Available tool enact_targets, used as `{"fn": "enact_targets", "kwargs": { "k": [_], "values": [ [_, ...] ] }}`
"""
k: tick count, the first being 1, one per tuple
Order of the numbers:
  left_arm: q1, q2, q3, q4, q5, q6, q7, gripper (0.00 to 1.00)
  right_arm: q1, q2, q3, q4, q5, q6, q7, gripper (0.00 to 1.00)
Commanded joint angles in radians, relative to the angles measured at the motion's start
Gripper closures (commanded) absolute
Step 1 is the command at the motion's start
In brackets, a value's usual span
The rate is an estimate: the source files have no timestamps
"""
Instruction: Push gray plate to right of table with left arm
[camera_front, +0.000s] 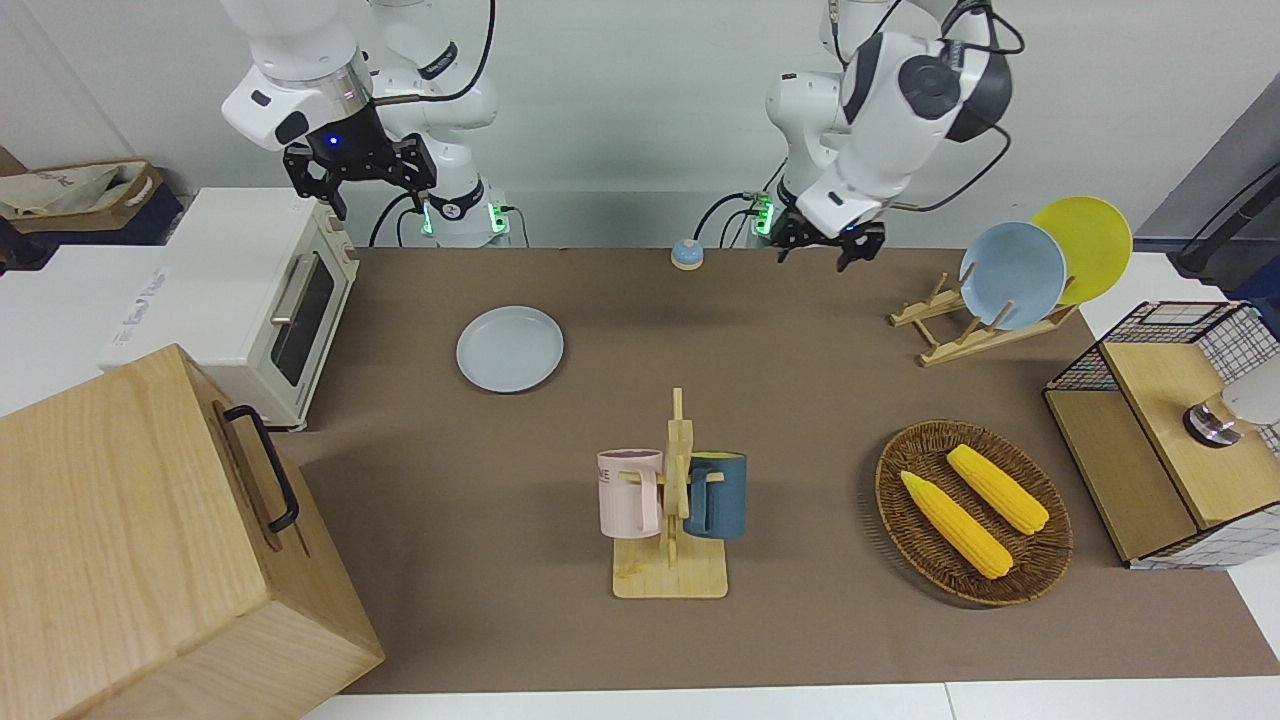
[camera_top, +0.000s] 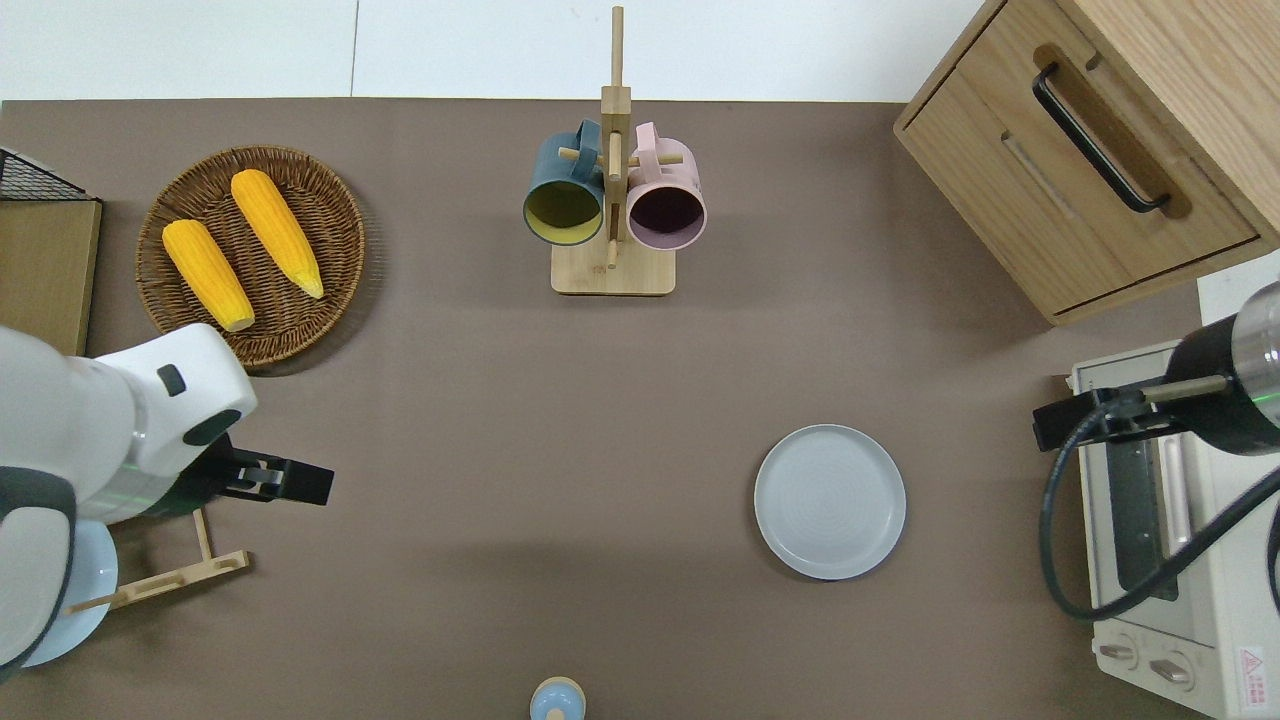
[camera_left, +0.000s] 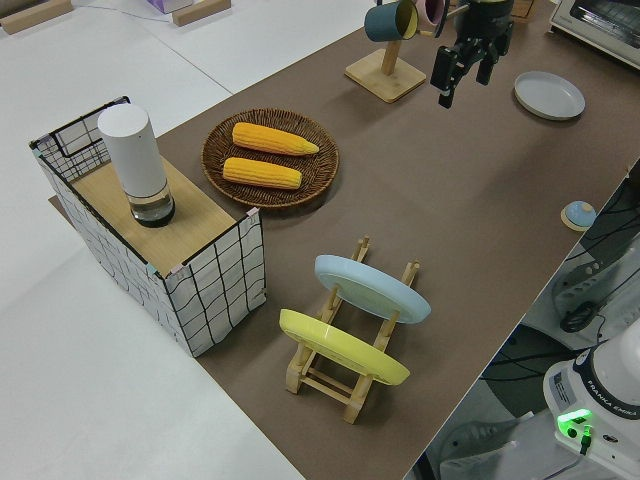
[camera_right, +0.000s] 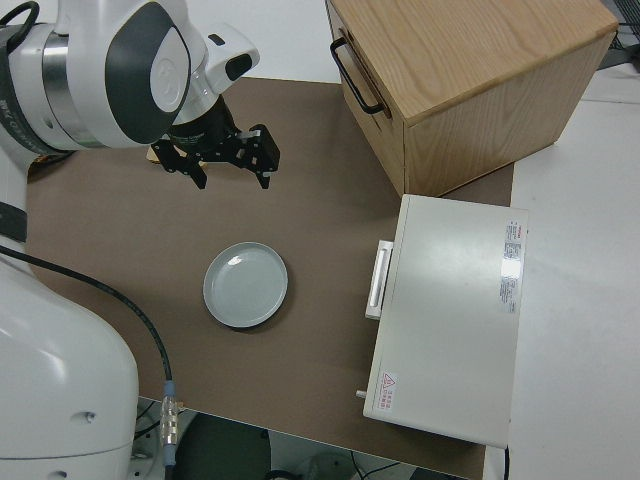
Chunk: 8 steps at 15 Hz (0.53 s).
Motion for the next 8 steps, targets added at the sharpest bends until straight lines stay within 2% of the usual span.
{"fn": "enact_targets", "kwargs": {
  "k": [1, 3, 8],
  "values": [
    [0.001, 0.016, 0.059, 0.060, 0.076, -0.014, 0.018, 0.00, -0.020, -0.002, 0.016, 0.009, 0.004, -0.016, 0.012, 0.017],
    [0.001, 0.045, 0.098, 0.130, 0.076, -0.016, 0.017, 0.00, -0.019, -0.002, 0.016, 0.009, 0.004, -0.016, 0.012, 0.017],
    [0.003, 0.080, 0.103, 0.258, 0.076, -0.055, 0.020, 0.00, -0.019, -0.002, 0.016, 0.009, 0.004, -0.016, 0.013, 0.017]
  ]
}}
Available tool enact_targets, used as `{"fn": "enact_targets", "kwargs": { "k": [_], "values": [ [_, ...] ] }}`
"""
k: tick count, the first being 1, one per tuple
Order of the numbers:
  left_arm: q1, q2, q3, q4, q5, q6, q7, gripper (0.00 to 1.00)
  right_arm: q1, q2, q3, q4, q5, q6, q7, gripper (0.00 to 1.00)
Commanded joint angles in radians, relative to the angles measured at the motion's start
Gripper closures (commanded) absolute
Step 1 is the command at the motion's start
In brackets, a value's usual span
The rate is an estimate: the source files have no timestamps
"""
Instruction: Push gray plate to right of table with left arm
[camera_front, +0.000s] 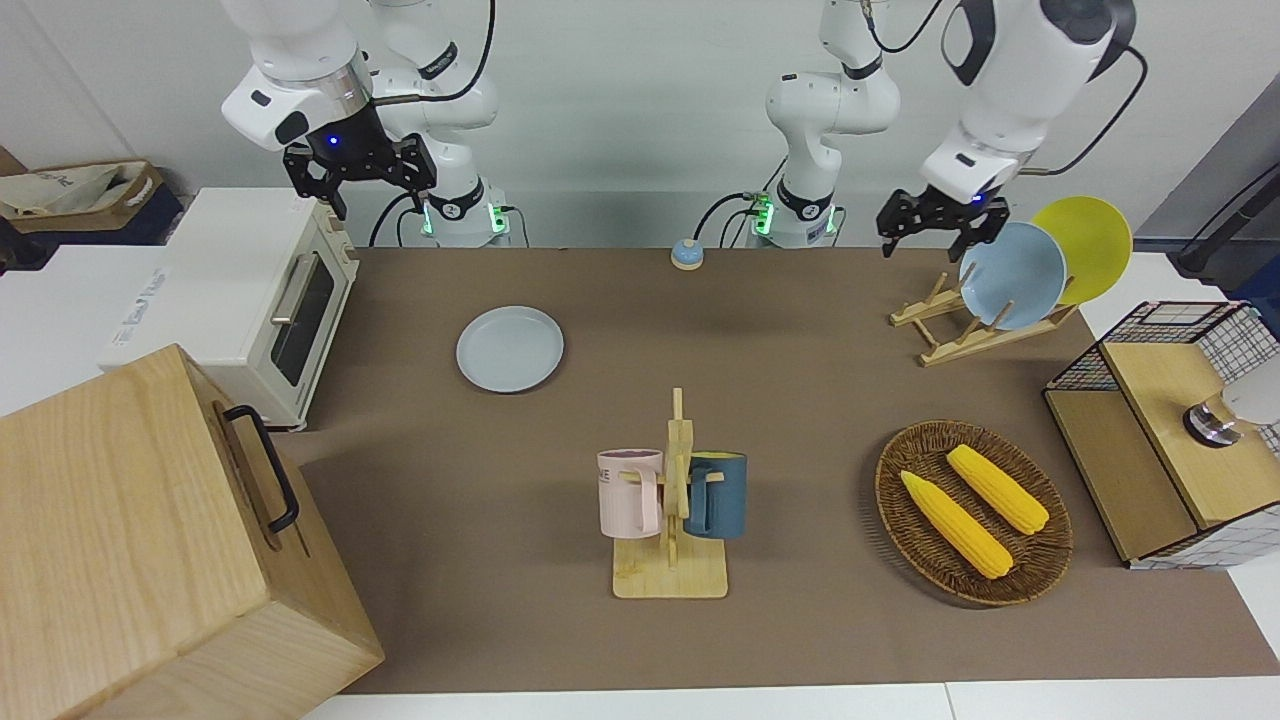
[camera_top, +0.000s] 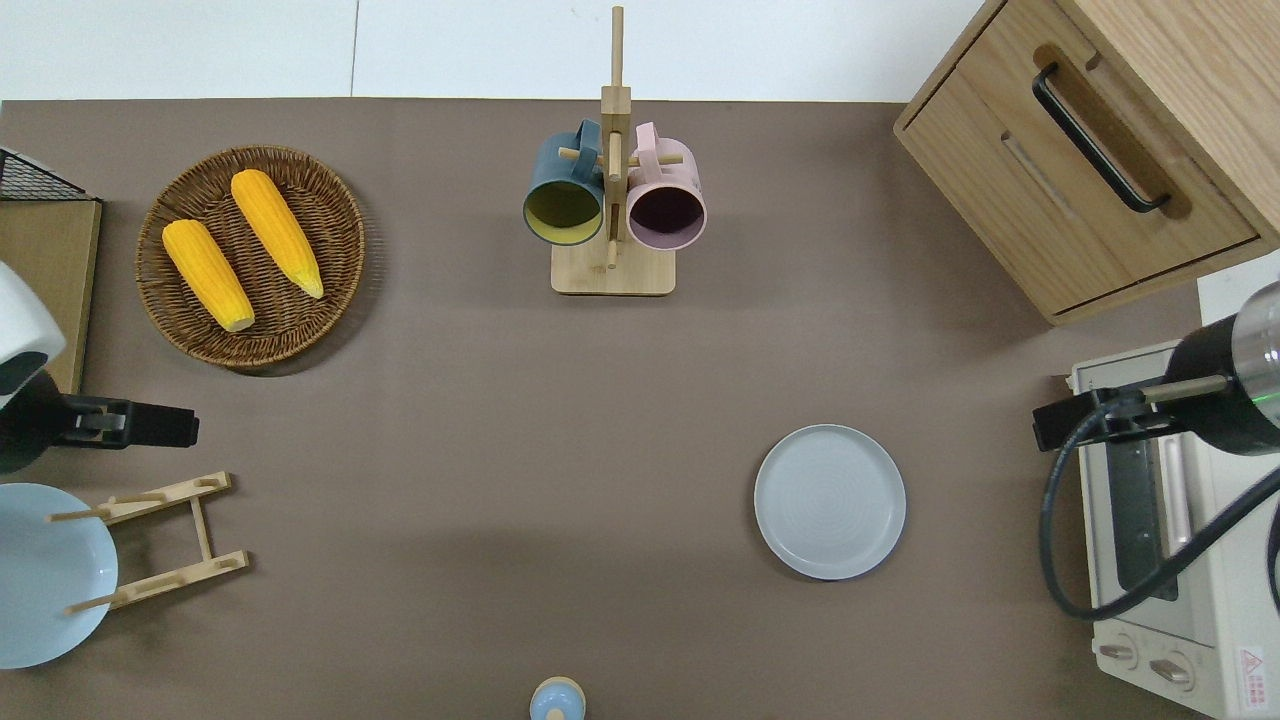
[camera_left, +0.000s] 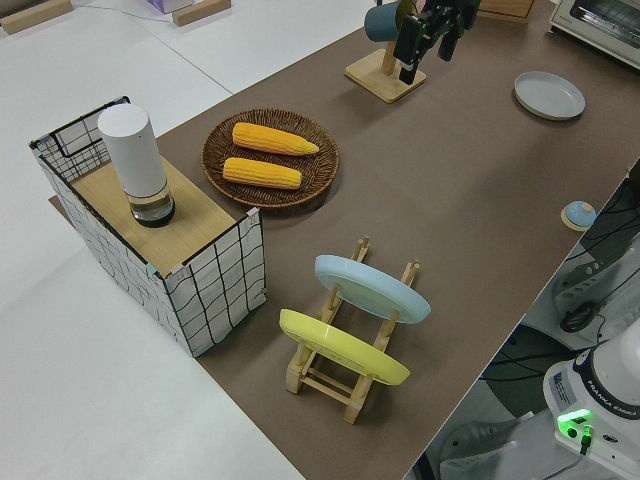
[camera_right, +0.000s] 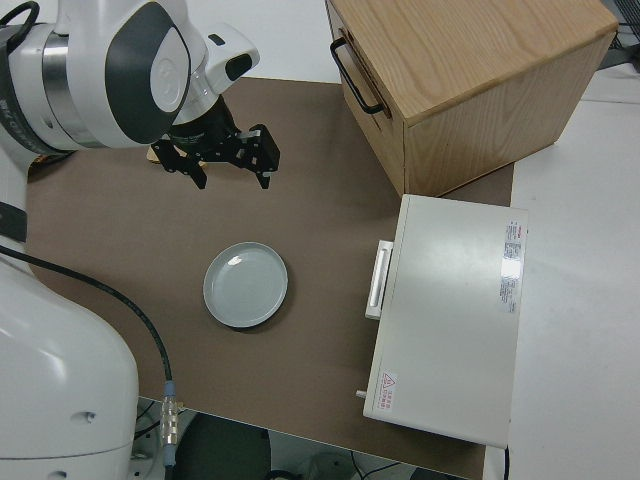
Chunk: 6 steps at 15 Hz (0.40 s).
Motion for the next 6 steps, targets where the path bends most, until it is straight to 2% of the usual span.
{"fn": "enact_targets", "kwargs": {
  "k": [1, 6],
  "values": [
    [-0.002, 0.047, -0.003, 0.104, 0.017, -0.065, 0.007, 0.00, -0.019, -0.002, 0.016, 0.009, 0.004, -0.016, 0.012, 0.017],
    [0.018, 0.047, 0.003, 0.104, 0.016, -0.065, 0.007, 0.00, -0.019, -0.002, 0.016, 0.009, 0.004, -0.016, 0.013, 0.017]
  ]
}}
